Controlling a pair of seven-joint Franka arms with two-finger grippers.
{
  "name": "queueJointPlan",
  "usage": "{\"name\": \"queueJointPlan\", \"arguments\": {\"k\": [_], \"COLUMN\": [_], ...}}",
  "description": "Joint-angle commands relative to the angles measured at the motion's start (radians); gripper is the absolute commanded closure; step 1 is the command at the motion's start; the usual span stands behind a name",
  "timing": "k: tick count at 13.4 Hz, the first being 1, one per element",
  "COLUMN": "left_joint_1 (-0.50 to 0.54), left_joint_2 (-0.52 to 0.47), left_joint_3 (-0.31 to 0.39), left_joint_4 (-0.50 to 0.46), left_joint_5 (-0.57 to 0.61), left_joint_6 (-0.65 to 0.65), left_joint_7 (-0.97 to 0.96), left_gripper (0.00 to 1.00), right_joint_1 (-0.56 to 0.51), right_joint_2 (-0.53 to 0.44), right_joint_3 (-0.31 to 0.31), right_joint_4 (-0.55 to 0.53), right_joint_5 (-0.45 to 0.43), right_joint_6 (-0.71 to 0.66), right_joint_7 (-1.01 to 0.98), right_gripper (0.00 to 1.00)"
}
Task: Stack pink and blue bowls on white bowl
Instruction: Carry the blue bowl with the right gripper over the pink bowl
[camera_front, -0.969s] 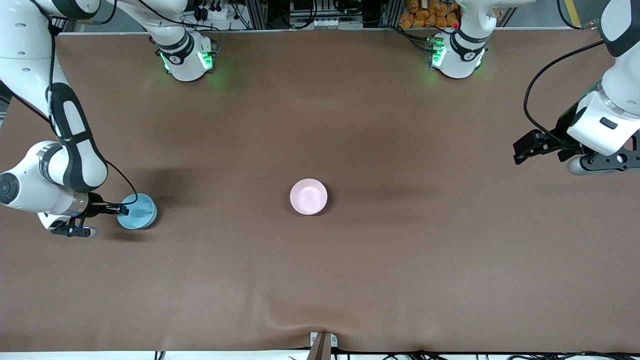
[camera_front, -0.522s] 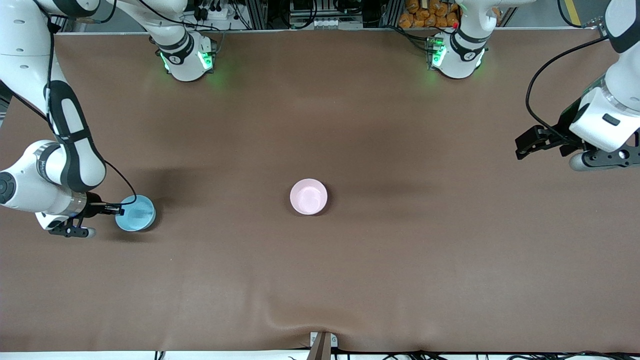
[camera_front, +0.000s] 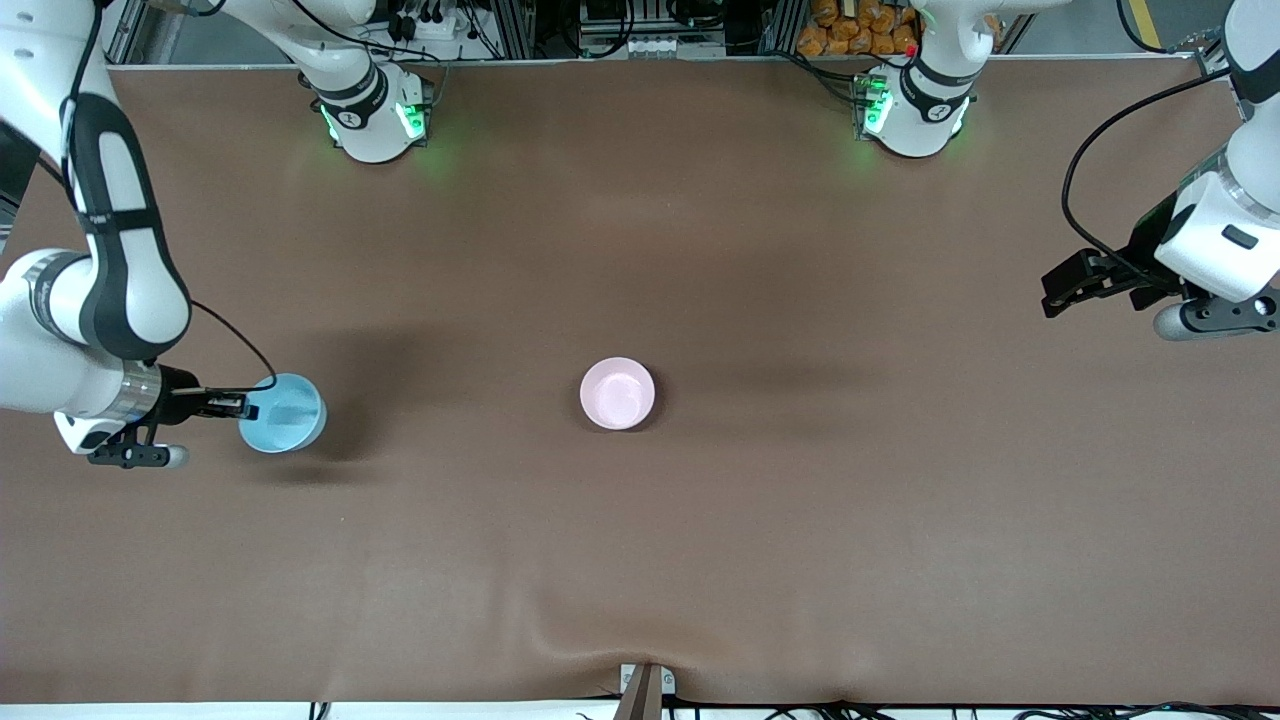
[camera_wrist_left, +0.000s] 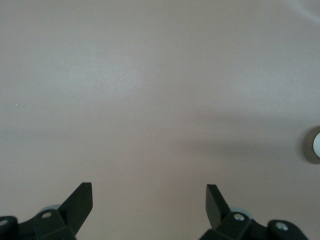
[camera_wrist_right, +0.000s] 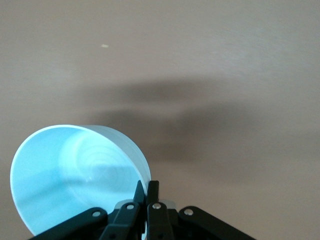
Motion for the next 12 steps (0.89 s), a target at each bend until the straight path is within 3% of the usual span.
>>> {"name": "queueJointPlan", "arguments": {"k": [1, 7, 10, 12], "left_joint_1": [0.023, 0.044, 0.090, 0.103], "left_joint_2": [-0.034, -0.050, -0.079, -0.089], "left_joint_3": [-0.007, -0.005, -0.007, -0.008], "left_joint_4": [-0.020, -0.019, -0.017, -0.006], "left_joint_5": [0.018, 0.020, 0.020, -0.052], "left_joint_6": [-0.052, -0.092, -0.094, -0.094], "left_joint_7": [0.038, 0.033, 0.042, 0.030], "left_gripper": [0.00, 0.00, 0.00, 0.00], "right_joint_1": [0.103, 0.357, 0.472, 0.518], "right_joint_2": [-0.058, -0.047, -0.043, -0.041], "right_joint_3": [-0.005, -0.004, -0.007, -0.007], "right_joint_4": [-0.024, -0.009, -0.016, -0.016], "right_joint_5": [0.027, 0.033, 0.134, 0.136], "right_joint_6": [-0.002, 0.085, 0.142, 0.145], "right_joint_7": [0.145, 0.525, 0.620, 0.670], "right_gripper": [1.00, 1.00, 1.00, 1.00]}}
